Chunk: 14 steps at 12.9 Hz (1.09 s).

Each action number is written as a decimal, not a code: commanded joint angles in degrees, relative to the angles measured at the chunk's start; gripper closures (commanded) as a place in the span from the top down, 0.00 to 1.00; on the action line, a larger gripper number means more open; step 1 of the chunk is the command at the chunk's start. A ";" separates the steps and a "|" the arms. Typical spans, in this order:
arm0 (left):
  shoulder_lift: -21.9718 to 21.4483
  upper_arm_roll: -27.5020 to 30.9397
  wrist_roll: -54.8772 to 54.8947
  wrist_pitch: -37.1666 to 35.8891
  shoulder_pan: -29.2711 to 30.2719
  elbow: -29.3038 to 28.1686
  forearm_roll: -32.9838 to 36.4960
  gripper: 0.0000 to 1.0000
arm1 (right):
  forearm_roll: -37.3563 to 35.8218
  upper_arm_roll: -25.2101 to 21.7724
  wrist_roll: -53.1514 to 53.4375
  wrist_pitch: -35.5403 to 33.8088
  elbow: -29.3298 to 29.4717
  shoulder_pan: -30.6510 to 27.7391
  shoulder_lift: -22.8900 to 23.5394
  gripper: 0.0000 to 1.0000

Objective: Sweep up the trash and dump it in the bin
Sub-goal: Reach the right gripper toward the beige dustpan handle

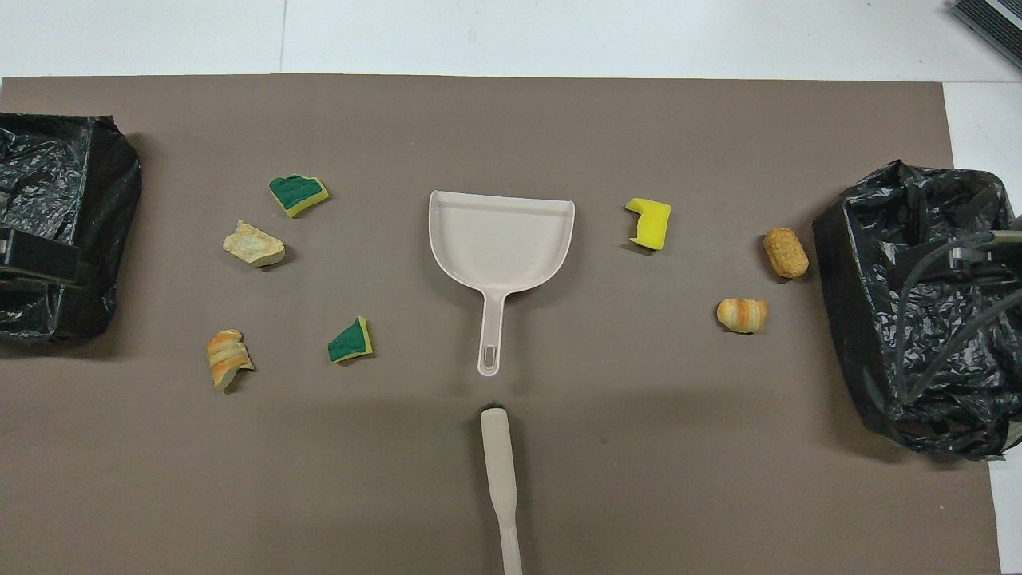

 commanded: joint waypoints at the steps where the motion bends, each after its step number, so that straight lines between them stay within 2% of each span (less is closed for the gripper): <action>1: -1.56 0.15 -0.81 -0.48 -0.26 -1.69 -0.15 1.00 | 1.37 0.28 0.42 -0.37 -1.70 -0.22 -1.62 1.00; 3: -1.47 0.15 -0.81 -0.57 -0.34 -1.69 -0.15 1.00 | 1.37 0.54 0.33 -0.28 -2.14 -0.14 -1.53 1.00; 6: -1.47 -0.12 -0.81 -0.31 -0.43 -1.52 -0.24 1.00 | 1.72 5.88 0.77 1.47 -4.59 -0.14 0.13 1.00; 8: -1.47 -0.29 -1.07 -0.31 -0.61 -1.52 -0.32 1.00 | 5.40 8.53 4.78 6.73 -6.00 0.12 2.06 1.00; 12: -1.73 -2.31 -1.16 -0.31 -0.61 -1.87 -0.59 1.00 | 5.59 9.15 18.93 15.87 -5.92 10.29 8.21 1.00; 14: -3.05 -3.02 -1.16 -0.13 -0.61 -3.88 -0.85 1.00 | 3.93 8.98 23.16 19.13 -5.04 15.65 11.11 1.00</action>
